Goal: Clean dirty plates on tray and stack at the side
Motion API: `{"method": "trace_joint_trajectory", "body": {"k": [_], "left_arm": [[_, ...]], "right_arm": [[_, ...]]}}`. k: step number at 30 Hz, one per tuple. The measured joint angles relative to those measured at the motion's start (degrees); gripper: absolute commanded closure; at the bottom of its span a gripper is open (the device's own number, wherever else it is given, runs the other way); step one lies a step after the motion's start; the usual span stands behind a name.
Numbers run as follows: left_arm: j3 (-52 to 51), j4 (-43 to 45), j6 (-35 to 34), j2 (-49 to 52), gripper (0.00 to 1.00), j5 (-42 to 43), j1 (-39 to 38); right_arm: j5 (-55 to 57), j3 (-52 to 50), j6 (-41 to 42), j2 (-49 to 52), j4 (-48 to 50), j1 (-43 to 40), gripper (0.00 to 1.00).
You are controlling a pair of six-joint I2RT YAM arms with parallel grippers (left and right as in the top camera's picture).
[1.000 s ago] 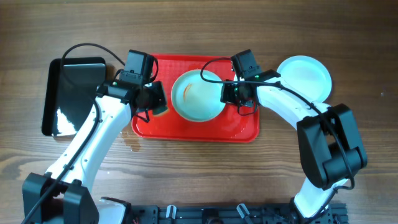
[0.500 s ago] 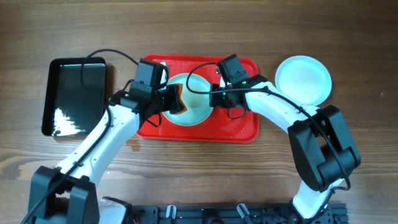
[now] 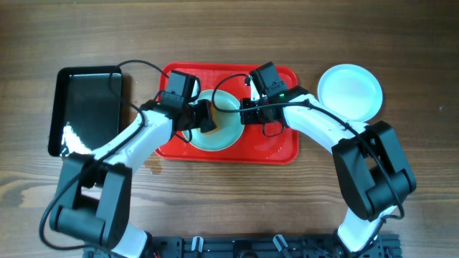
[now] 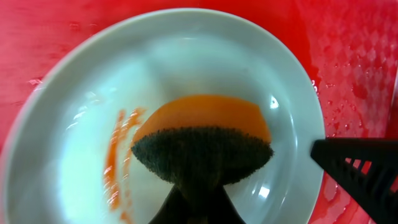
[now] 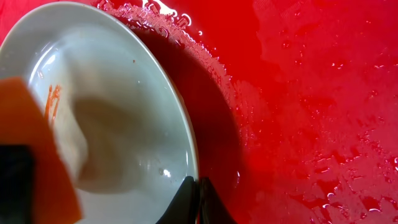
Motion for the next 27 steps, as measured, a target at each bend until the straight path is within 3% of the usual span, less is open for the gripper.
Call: {"method": "trace_joint_trajectory", "body": {"k": [14,20,27], "left_arm": [[0.0,2.9,-0.3,3.3,0.96,0.6,-1.2],[1.3,-0.8,-0.6,5.5,0.96,-7.6,-1.6],[2.9,-2.8,-0.7,6.4,0.96,-25.2,-1.7]], "right_arm": [[-0.1,0.0,0.1,0.0,0.4,0.0,0.96],[-0.9,0.0,0.0,0.0,0.4,0.1,0.96],[-0.9,0.0,0.0,0.0,0.3,0.1,0.96]]}}
